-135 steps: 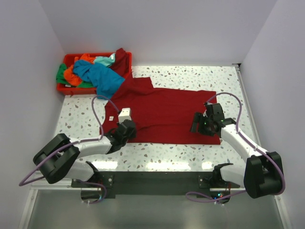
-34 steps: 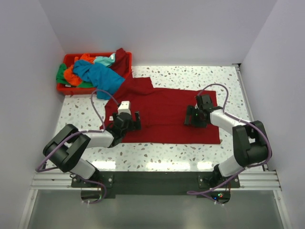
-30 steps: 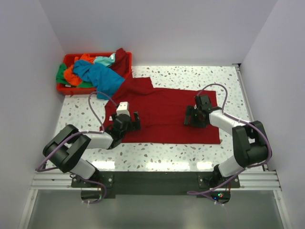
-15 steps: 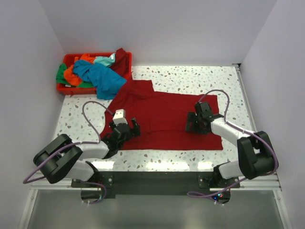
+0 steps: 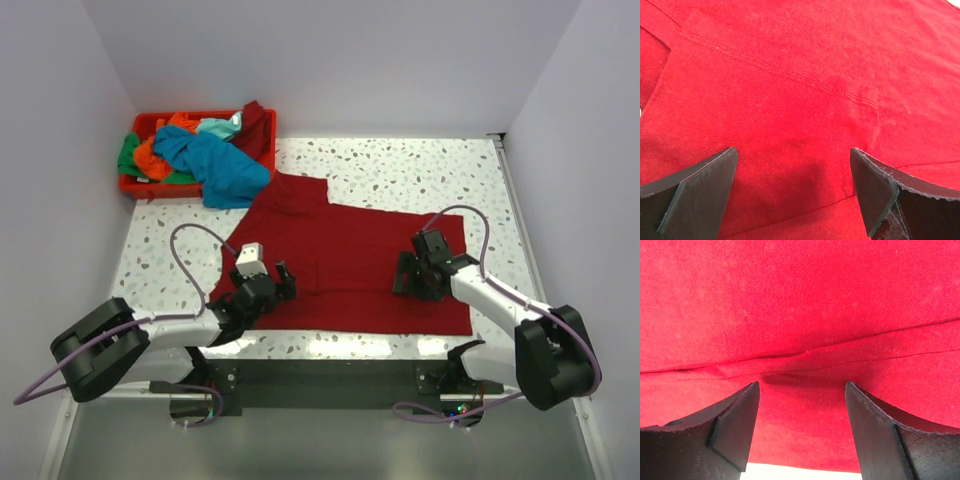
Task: Fold and stack the t-shirts
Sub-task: Fold the tshirt
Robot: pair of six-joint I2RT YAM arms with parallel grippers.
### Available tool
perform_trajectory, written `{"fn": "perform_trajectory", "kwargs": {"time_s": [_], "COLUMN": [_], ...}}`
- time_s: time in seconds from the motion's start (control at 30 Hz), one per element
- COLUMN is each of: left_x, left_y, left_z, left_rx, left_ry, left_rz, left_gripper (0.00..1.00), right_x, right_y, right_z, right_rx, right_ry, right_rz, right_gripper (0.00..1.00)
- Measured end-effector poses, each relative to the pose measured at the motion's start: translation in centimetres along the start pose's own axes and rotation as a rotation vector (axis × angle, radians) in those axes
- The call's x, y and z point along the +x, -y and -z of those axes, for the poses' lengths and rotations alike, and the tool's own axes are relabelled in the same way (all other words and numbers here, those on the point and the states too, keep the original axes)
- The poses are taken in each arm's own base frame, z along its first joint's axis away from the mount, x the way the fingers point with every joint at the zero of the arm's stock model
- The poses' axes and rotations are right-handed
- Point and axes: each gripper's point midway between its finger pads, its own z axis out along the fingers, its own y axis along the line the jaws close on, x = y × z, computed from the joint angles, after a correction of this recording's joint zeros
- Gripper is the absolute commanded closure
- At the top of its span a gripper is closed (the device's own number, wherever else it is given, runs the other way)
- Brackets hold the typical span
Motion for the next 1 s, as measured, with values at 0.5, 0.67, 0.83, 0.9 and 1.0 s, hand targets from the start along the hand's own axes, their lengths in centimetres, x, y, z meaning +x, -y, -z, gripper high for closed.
{"fn": "perform_trajectory", "kwargs": {"time_s": [0.5,0.67,0.83,0.9,1.0], "left_x": [2.2,2.7,3.0,3.1,2.8], "left_y": [0.5,0.5,0.4,0.2,0.2], "left_z": [3.0,3.9,4.7,5.0,5.2], "left_rx": [-0.005,-0.022,-0.04,-0.049,-0.061], "left_ry": [-0.02,-0.032,-0.064,-0.077,-0.086], "left_rz": [0.021,0.002,-0.043,-0.063,-0.095], "left_gripper": [0.0,0.0,0.0,0.0,0.0], "right_x": [3.0,3.1,2.8,1.9,0.1], "right_y": [0.3,0.2,0.4,0.1,-1.0], "right_z": [2.3,3.1,4.0,4.5,5.1], "right_rx": [-0.007,-0.014,0.0,0.001,-0.018], "right_ry": [-0.026,-0.006,0.005,0.024,0.06], "right_rz": [-0.011,-0.007,0.003,0.01,0.021], "right_gripper": [0.26,0.26,0.25,0.25,0.25]}}
